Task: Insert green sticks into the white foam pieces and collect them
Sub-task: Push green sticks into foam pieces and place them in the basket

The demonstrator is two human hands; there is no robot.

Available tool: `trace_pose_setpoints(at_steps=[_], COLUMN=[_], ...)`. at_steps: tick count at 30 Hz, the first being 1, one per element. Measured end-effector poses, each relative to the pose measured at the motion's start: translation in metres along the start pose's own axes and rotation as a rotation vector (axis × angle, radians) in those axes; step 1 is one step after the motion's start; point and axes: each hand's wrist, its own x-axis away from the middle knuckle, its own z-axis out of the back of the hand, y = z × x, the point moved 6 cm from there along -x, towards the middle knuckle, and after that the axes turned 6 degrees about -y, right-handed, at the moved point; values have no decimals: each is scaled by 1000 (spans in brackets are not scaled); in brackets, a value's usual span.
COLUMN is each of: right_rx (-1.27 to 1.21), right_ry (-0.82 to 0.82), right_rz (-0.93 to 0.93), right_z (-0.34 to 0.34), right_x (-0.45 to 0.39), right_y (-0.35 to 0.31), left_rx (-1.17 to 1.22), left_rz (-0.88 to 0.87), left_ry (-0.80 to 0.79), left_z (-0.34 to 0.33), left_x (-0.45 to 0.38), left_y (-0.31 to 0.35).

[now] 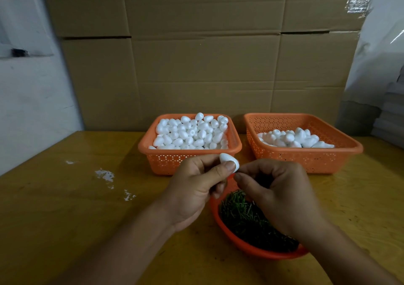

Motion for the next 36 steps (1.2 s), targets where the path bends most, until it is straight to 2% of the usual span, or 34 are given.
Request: trace_pose_setpoints(at_steps=[13,19,28,36], right_rx=[-87,-119,-139,-162], right_ry=[93,131,149,98], right_rz=[77,96,141,142], right_z=[0,-1,-3,-4], right_x=[5,7,8,6], right_y=[-11,-17,-19,-15], left_rx=[-322,-411,-488,-541], left_rz=[-193,-286,-303,-307], left_ry=[42,13,6,21], left_z=[-4,-12,-15,-17], left_x=[4,8,10,12], left_y=[15,26,28,29])
